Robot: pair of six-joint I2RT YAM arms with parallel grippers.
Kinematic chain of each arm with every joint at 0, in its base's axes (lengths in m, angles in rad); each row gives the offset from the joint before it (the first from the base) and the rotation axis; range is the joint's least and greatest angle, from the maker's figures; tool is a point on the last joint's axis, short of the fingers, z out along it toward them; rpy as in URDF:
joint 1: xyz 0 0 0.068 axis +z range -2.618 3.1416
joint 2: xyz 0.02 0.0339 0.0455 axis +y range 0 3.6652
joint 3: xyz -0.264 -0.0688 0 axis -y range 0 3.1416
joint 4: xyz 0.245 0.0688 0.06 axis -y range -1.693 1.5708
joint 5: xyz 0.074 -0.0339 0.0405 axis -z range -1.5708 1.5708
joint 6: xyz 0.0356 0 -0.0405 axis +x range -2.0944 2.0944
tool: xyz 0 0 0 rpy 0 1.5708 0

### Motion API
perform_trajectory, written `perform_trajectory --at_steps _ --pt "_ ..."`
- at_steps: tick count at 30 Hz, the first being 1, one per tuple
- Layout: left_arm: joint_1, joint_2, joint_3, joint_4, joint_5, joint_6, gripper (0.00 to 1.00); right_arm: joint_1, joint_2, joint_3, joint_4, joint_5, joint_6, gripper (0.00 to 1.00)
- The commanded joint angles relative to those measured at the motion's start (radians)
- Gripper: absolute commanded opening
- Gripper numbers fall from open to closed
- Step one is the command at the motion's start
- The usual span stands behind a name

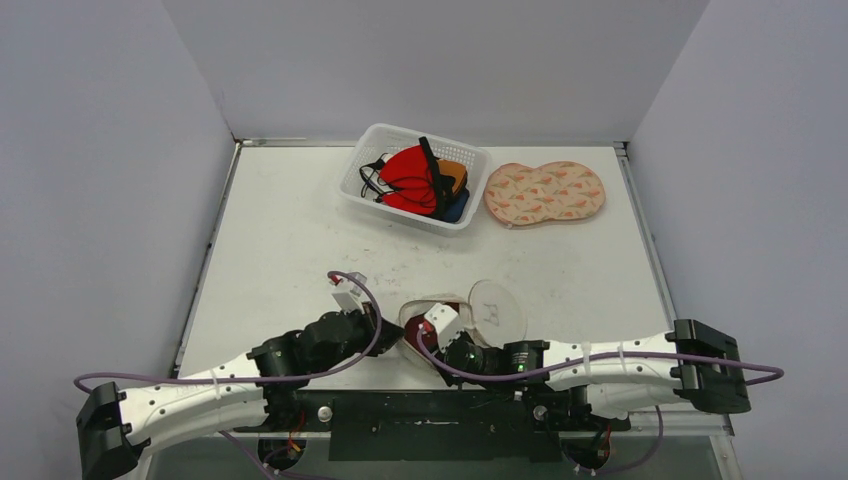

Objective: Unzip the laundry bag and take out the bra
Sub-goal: Pick up the bra from the laundry bag.

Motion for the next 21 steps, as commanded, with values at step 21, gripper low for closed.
perform_trajectory --at_steps 21 --pt "-0.003 0.041 -0.038 0.088 -0.011 0.021 0.00 -0.140 -0.213 0.026 0.072 0.059 0.209 0.68"
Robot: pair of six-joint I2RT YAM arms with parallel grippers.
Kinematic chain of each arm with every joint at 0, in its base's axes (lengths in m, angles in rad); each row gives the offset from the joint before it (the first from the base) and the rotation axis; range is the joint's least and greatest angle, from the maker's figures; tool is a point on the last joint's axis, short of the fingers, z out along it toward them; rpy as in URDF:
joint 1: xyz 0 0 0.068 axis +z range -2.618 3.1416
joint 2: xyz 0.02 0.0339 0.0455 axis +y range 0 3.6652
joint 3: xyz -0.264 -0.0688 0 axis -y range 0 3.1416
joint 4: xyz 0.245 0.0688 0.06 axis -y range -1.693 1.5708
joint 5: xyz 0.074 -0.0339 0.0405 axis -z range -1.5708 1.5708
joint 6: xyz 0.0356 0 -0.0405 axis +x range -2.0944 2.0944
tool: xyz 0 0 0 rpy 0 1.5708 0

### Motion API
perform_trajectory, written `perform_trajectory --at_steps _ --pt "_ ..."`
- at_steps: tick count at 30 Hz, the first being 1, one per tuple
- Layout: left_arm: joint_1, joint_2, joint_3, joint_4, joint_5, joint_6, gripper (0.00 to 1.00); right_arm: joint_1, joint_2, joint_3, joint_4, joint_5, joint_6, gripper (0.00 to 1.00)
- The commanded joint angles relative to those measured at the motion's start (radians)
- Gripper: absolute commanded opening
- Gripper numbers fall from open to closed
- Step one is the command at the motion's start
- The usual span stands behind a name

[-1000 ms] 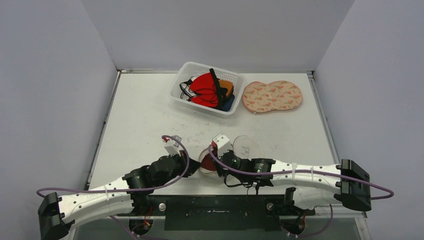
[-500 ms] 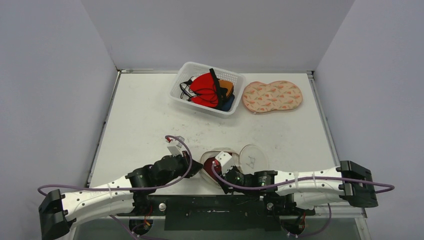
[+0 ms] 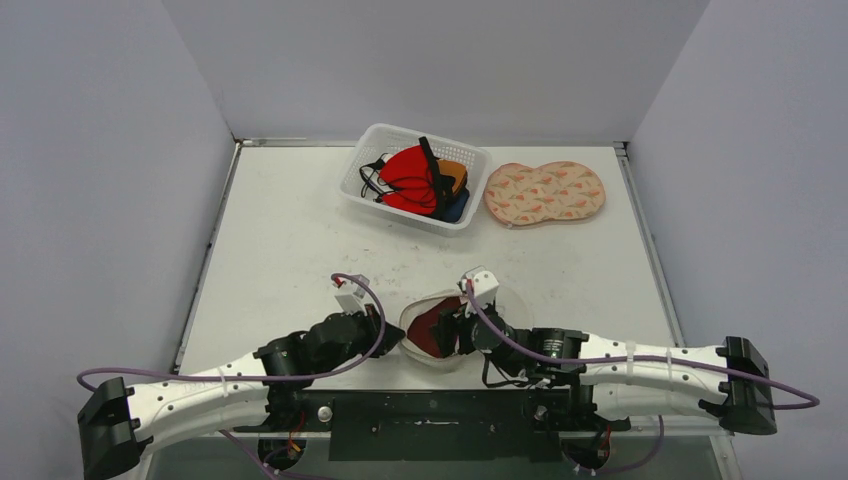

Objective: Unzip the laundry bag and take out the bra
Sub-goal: Pick up the bra from the laundry bag.

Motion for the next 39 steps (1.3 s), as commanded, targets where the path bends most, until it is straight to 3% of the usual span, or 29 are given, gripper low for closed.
perform_trajectory --at_steps 1,9,20,26,29,33,39 --pt "-0.005 -0.011 -0.009 0.040 -0.009 0.015 0.00 -0.101 0.029 0.008 0.130 -0.106 0.034 0.68" --pt "-0.002 -0.012 -0.040 0.050 -0.009 0.007 0.00 -0.142 0.107 -0.024 0.123 -0.156 0.075 0.68" --pt "-0.002 0.011 -0.068 0.120 -0.001 0.004 0.00 -0.142 -0.050 -0.209 -0.065 -0.026 0.293 0.66" --pt "-0.002 0.065 -0.064 0.160 0.022 0.004 0.00 -0.141 -0.110 -0.263 0.082 -0.063 0.280 0.70" --pt "-0.002 0.079 -0.047 0.149 0.023 0.004 0.00 -0.113 -0.114 -0.244 0.086 -0.005 0.277 0.69" --pt "-0.003 0.065 -0.019 0.108 0.019 -0.001 0.13 0.078 -0.117 -0.172 0.063 0.178 0.220 0.69" --pt "-0.003 0.031 0.004 0.015 0.012 -0.071 0.45 0.129 0.072 -0.057 0.036 0.142 0.106 0.64"
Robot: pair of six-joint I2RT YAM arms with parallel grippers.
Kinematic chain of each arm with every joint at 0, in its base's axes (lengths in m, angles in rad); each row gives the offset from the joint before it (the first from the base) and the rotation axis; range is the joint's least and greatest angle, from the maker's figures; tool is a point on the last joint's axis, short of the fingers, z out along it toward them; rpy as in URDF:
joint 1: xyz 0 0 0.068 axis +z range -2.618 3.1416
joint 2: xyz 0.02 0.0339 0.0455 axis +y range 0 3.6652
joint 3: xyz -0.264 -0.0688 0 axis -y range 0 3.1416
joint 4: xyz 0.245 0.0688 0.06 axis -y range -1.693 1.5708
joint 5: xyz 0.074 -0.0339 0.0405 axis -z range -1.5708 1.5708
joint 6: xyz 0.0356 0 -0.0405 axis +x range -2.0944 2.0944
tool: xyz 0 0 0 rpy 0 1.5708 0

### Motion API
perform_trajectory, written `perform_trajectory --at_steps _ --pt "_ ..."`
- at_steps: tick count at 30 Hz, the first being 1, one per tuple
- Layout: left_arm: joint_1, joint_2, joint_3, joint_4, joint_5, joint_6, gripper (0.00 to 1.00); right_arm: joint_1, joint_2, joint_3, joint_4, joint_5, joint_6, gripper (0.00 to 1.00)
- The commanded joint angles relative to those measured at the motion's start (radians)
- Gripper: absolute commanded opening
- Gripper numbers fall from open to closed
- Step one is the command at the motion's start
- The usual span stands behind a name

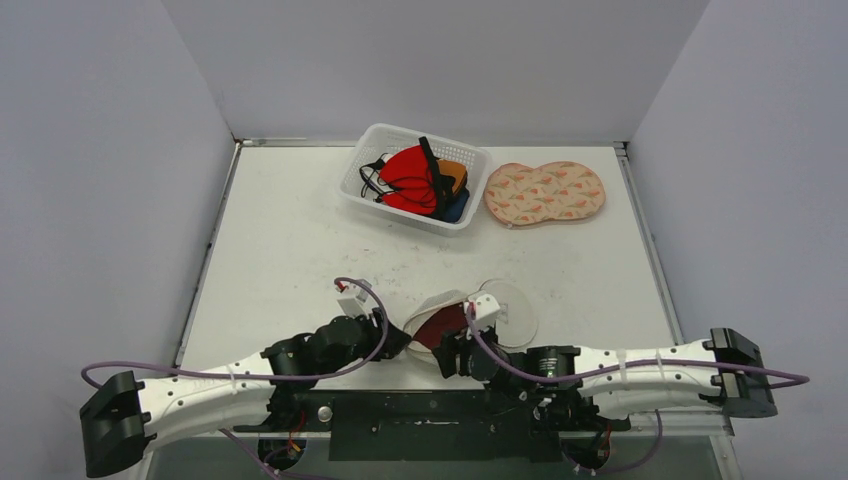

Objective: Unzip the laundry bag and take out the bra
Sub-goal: Pick up the bra from the laundry bag.

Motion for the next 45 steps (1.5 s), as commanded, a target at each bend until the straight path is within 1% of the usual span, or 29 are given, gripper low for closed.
perform_trajectory --at_steps 1,2,5,10,15,17,21,26,28,32,35,38,41,45 --pt "-0.002 -0.032 0.061 -0.064 0.008 -0.063 0.48 0.026 0.115 0.082 0.010 0.044 -0.086 0.62" --pt "-0.002 -0.039 0.061 -0.076 0.016 -0.075 0.50 0.034 0.124 0.080 0.015 0.044 -0.087 0.61" --pt "-0.005 -0.061 0.052 -0.100 0.041 -0.123 0.51 0.049 0.135 0.062 0.043 0.021 -0.092 0.54" --pt "-0.006 -0.079 0.029 -0.070 0.085 -0.178 0.52 0.089 0.159 0.038 0.068 0.001 -0.102 0.41" --pt "-0.012 -0.022 0.058 -0.073 0.107 -0.179 0.52 0.137 0.179 0.008 0.108 -0.018 -0.113 0.37" --pt "-0.020 0.013 0.071 -0.080 0.111 -0.175 0.49 0.157 0.192 0.001 0.126 -0.019 -0.113 0.37" --pt "-0.039 0.062 0.088 -0.097 0.103 -0.174 0.40 0.190 0.225 -0.003 0.157 -0.017 -0.115 0.37" --pt "-0.056 0.054 0.098 -0.138 0.079 -0.169 0.30 0.213 0.277 0.012 0.167 -0.004 -0.121 0.39" --pt "-0.058 0.036 0.107 -0.175 0.056 -0.157 0.26 0.218 0.280 0.017 0.164 0.023 -0.116 0.43" --pt "-0.059 0.004 0.121 -0.263 -0.004 -0.130 0.09 0.227 0.224 0.024 0.142 0.127 -0.097 0.54" --pt "-0.059 -0.015 0.119 -0.298 -0.036 -0.109 0.01 0.224 0.167 0.034 0.147 0.186 -0.115 0.58" --pt "-0.060 -0.027 0.106 -0.296 -0.052 -0.093 0.00 0.192 0.165 0.072 0.157 0.178 -0.169 0.58" --pt "-0.060 -0.029 0.088 -0.269 -0.062 -0.071 0.00 0.144 0.220 0.117 0.164 0.128 -0.226 0.57" --pt "-0.061 -0.028 0.056 -0.223 -0.069 -0.056 0.00 0.058 0.324 0.151 0.192 0.024 -0.260 0.54"
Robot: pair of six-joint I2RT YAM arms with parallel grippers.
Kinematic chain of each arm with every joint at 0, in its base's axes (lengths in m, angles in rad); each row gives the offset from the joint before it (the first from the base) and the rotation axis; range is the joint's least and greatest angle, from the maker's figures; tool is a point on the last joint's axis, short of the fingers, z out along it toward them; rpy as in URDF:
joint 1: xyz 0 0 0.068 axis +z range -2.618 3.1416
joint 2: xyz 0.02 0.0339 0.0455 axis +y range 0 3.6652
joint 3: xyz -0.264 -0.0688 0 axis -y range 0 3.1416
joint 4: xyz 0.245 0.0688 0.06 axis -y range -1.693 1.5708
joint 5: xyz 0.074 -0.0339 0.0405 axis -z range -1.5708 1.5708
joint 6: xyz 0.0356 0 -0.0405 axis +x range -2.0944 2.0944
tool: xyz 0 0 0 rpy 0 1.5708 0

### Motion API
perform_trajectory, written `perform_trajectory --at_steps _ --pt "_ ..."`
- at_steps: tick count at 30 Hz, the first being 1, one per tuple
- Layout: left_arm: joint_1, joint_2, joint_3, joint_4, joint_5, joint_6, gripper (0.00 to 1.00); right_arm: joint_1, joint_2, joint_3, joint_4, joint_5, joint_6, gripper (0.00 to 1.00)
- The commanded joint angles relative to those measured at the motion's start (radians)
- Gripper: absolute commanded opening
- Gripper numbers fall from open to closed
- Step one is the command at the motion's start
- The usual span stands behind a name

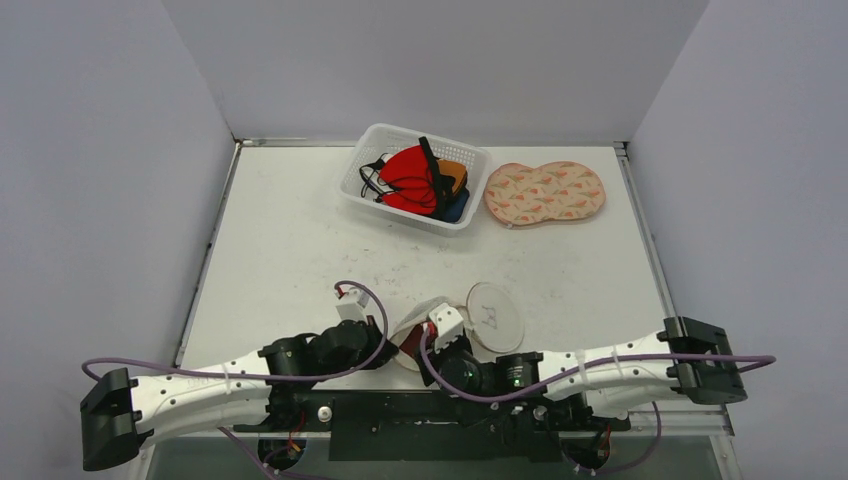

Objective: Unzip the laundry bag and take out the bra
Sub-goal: Pick up the bra from the laundry bag.

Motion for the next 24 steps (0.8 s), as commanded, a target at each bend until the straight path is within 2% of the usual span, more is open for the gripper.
perform_trajectory --at_steps 1,6,11,15,20,24 --pt "-0.003 -0.010 -0.031 0.058 -0.042 0.042 0.00 -0.077 0.110 0.053 0.052 -0.093 -0.065 0.54" --pt "-0.003 -0.029 -0.076 0.091 -0.042 0.036 0.00 -0.086 0.228 0.067 0.116 -0.145 -0.072 0.55" --pt "-0.003 -0.043 -0.104 0.105 -0.037 0.035 0.00 -0.083 0.265 0.048 0.193 -0.139 -0.051 0.66" --pt "-0.003 -0.051 -0.123 0.122 -0.032 0.031 0.00 -0.081 0.305 0.058 0.216 -0.108 -0.050 0.71" --pt "-0.004 -0.062 -0.144 0.152 -0.022 0.024 0.00 -0.083 0.404 0.103 0.199 -0.076 -0.068 0.73" --pt "-0.004 -0.076 -0.155 0.165 -0.011 0.019 0.00 -0.084 0.462 0.126 0.161 0.009 -0.032 0.71"
